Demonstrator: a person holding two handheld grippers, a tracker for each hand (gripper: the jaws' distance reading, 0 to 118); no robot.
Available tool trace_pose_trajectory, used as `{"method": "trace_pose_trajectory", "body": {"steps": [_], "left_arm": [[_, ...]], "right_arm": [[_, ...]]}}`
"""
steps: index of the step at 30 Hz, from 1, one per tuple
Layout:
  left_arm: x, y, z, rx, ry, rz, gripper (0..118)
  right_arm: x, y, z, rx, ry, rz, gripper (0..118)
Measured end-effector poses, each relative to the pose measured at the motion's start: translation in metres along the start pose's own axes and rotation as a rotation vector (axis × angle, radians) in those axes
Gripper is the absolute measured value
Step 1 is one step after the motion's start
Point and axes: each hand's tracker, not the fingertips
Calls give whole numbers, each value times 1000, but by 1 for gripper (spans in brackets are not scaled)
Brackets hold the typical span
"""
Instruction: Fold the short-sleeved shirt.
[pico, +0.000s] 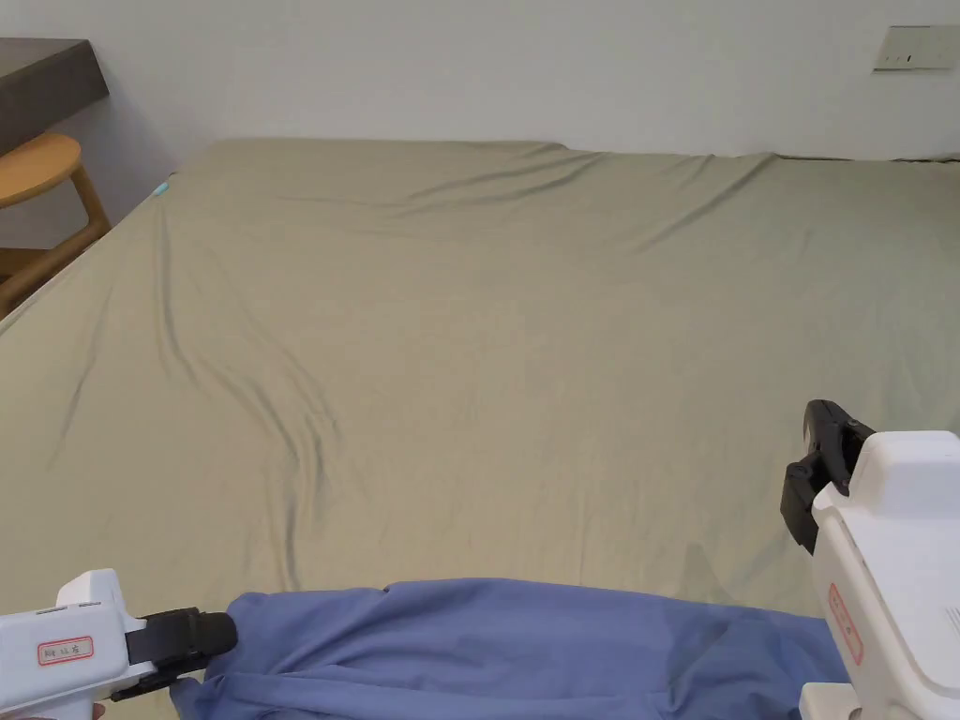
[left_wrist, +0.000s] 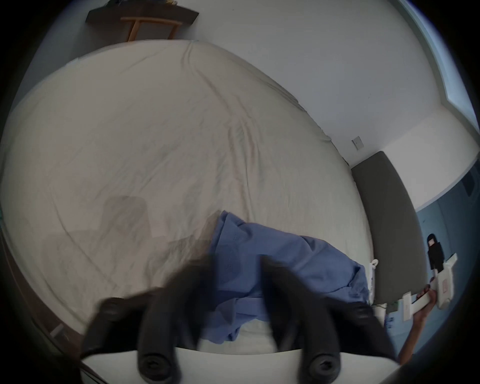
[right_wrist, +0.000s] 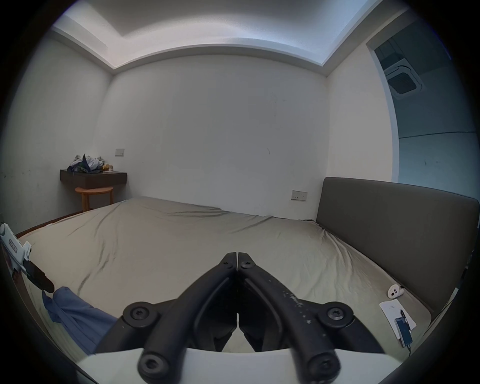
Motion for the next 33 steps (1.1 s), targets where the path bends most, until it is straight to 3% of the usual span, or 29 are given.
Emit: {"method": "trace_pose_trajectory", "body": {"steps": [2, 7, 8, 9, 12, 14, 15, 18, 25, 33], "left_arm": [[-8, 2, -9, -22, -33, 30, 99], [-14, -3, -30, -47, -57, 48, 98], [-15, -3, -35, -56, -54, 50, 95], [-16, -5, -38, -59, -46, 49, 84], [-11, -9, -43, -59, -36, 35, 36], [-9, -11, -48, -62, -38, 26, 34], [29, -28, -37, -55, -41, 21, 30], [42, -30, -36, -58, -19, 17, 14], [69, -27, -15, -27, 59, -123, 8], [76, 12, 49, 71, 84, -170, 7]], "right_arm": [[-3, -2, -3, -14, 20, -11, 1], [-8, -5, -9, -45, 35, -26, 1], [-7, -5, -10, -53, 40, -25, 1], [-7, -5, -10, -58, 43, -29, 1], [-4, -5, -9, -62, 42, -44, 1], [-2, -4, -9, -61, 34, -43, 1], [0, -4, -9, -61, 33, -44, 1], [3, -5, -8, -63, 30, -49, 2], [11, -5, -4, -60, 29, -66, 2], [23, 4, 5, -18, 27, -75, 2]]}}
